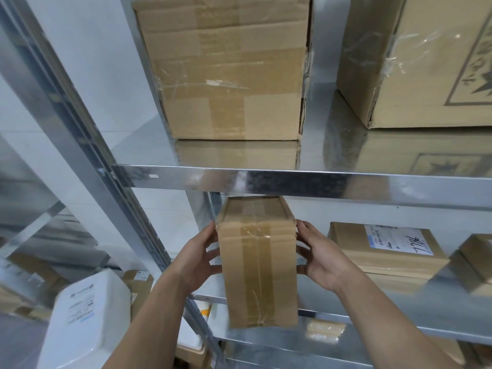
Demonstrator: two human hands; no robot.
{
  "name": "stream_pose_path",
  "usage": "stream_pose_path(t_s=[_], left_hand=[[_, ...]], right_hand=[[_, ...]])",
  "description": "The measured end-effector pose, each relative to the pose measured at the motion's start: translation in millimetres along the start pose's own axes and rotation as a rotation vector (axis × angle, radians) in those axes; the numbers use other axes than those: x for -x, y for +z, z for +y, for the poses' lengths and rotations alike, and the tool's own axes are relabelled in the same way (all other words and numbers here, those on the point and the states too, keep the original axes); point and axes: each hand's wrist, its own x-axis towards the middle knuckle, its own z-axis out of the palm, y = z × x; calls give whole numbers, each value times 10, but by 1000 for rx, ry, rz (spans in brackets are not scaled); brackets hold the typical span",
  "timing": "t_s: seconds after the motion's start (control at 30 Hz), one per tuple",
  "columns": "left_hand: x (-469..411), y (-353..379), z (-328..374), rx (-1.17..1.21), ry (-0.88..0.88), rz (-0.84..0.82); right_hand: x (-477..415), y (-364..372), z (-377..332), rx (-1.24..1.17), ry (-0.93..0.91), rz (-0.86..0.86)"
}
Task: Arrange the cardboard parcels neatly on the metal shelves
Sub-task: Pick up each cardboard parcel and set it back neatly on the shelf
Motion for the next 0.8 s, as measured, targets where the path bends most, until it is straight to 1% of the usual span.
stream_pose_path(t_s=[0.13,0.33,0.47,0.5,0.67,0.8], left_hand=[[25,38,27,-47,29,-56],[-17,-24,-1,9,54,-64],[-5,-25,-11,66,69,-133],[6,-13,-8,66,72,-128],[23,5,-4,-11,82,-99],[18,70,59,-150,107,-86]], right_hand=[[-8,29,-2,38,-5,0],[58,59,-19,8,-30,-17],[77,76,-34,-1,-45,-21],[84,82,-34,0,-45,-22],[84,63,-14,-18,6,-12],[57,41,-53,-6,38,-36]])
